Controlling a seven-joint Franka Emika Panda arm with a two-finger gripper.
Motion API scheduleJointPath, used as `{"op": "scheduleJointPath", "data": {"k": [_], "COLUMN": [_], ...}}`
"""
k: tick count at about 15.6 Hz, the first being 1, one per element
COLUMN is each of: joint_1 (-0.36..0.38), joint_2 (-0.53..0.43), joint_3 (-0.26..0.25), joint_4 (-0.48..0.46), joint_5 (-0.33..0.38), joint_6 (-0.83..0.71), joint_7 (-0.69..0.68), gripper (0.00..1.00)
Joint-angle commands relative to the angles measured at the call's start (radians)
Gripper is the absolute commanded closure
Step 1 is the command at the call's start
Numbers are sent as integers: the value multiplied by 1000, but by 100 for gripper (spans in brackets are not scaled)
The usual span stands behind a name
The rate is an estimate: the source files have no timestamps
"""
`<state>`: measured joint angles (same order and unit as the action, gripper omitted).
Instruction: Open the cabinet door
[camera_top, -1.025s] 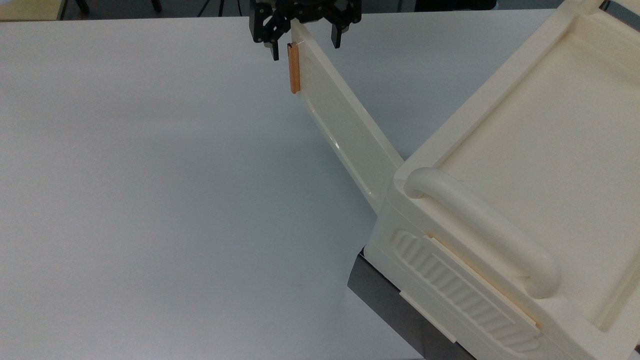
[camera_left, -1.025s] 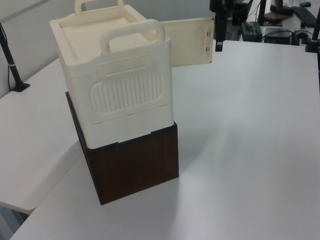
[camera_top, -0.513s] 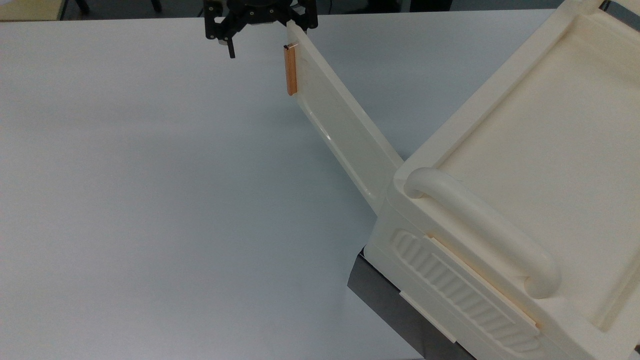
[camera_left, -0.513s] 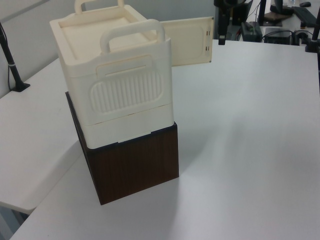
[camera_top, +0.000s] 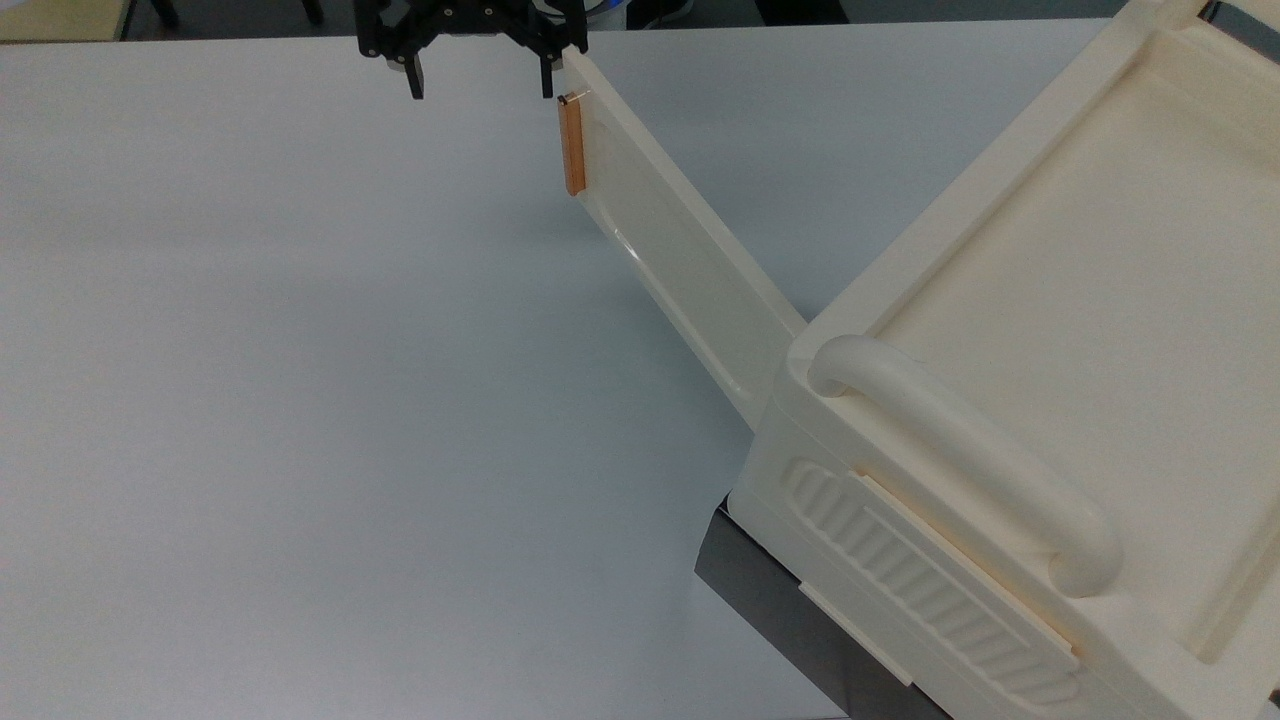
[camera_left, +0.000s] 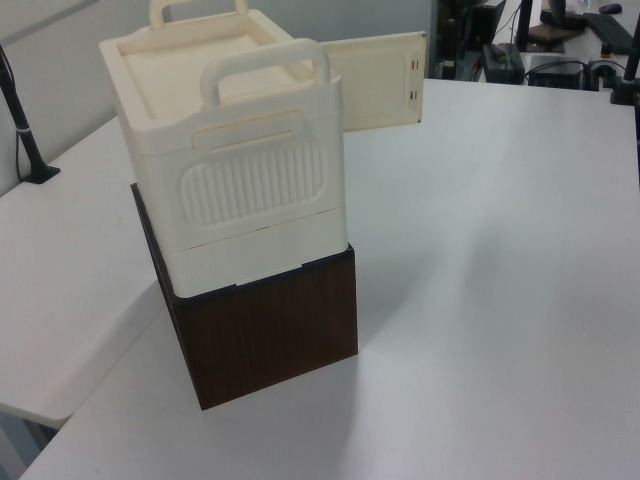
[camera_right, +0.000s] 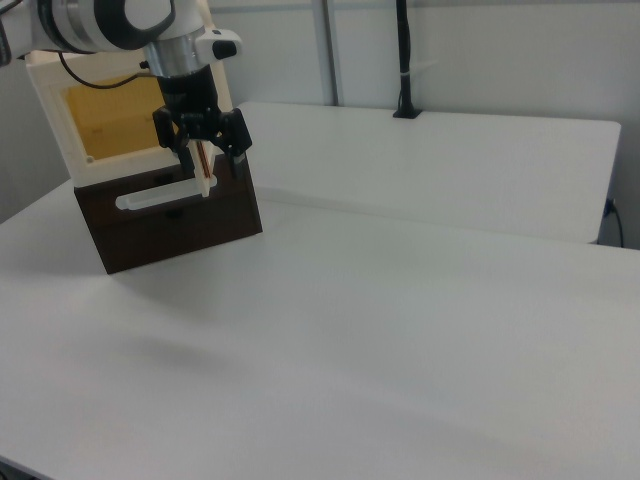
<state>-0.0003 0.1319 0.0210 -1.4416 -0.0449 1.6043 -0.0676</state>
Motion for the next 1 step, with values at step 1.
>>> {"op": "scheduleJointPath", "data": {"k": [1], "joint_1": [2], "joint_2": [-35], "joint_3": [2], "joint_4": [-37], "joint_5": [-13], "joint_6": [-15], "joint_7": [23], "gripper": [0]}}
